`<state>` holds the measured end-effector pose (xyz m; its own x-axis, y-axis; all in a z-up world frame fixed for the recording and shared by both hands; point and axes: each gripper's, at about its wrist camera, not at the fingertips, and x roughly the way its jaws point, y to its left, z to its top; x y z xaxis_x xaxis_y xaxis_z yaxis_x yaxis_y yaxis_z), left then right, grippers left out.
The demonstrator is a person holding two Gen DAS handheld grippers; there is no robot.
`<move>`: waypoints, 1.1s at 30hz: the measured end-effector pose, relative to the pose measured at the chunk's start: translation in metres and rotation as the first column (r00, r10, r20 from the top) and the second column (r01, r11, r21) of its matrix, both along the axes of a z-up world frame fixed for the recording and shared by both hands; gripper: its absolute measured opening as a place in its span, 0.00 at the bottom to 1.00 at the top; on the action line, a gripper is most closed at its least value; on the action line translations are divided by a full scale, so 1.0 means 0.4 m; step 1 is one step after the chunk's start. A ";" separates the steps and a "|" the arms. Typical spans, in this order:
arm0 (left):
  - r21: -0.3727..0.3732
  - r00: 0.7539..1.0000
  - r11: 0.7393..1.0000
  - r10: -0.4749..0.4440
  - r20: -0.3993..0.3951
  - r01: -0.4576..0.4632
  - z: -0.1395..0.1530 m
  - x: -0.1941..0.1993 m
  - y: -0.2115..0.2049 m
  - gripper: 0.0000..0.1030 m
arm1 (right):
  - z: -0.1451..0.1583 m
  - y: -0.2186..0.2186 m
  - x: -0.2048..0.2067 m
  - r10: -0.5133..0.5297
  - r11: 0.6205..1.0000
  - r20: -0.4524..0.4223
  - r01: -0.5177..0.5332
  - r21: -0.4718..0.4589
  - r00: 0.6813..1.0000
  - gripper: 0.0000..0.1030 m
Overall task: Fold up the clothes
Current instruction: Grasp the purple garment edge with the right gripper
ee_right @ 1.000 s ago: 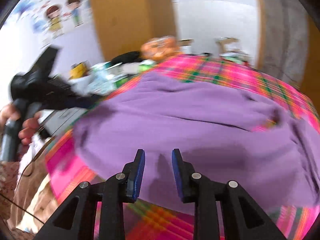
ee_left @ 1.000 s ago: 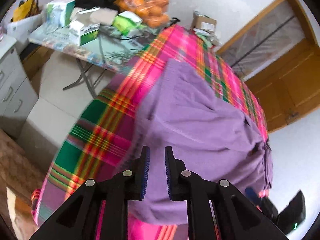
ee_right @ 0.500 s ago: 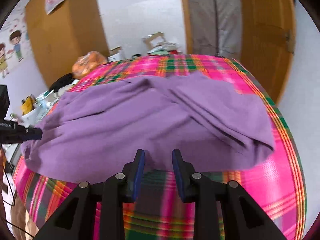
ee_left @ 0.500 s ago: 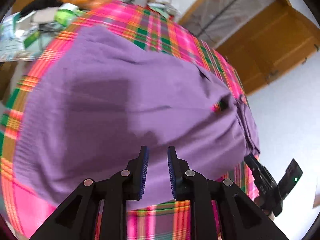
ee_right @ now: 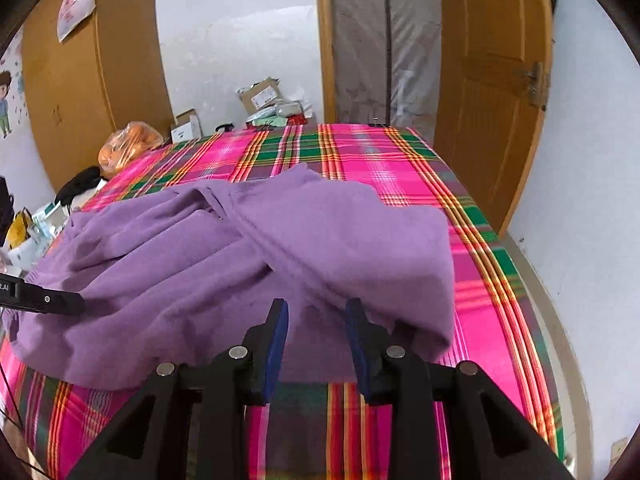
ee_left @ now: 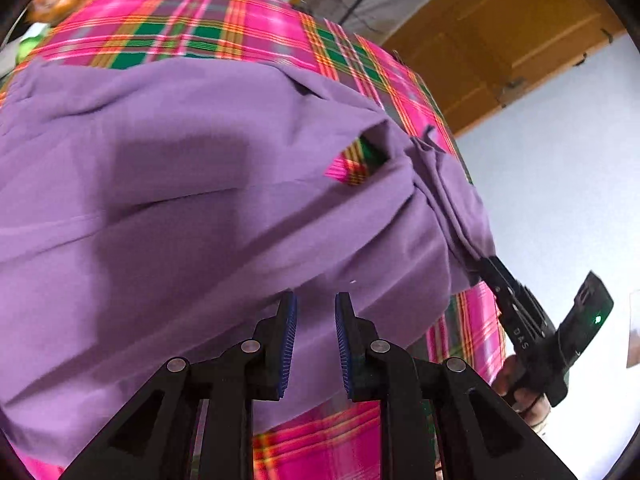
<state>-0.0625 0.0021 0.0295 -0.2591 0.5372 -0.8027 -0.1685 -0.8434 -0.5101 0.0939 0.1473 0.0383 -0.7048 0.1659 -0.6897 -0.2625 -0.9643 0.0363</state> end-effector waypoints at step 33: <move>-0.082 0.997 0.994 -0.079 -0.013 0.077 -0.033 -0.077 0.176 0.19 | -0.008 0.171 -0.062 -0.161 0.987 0.011 0.161 0.020 0.987 0.01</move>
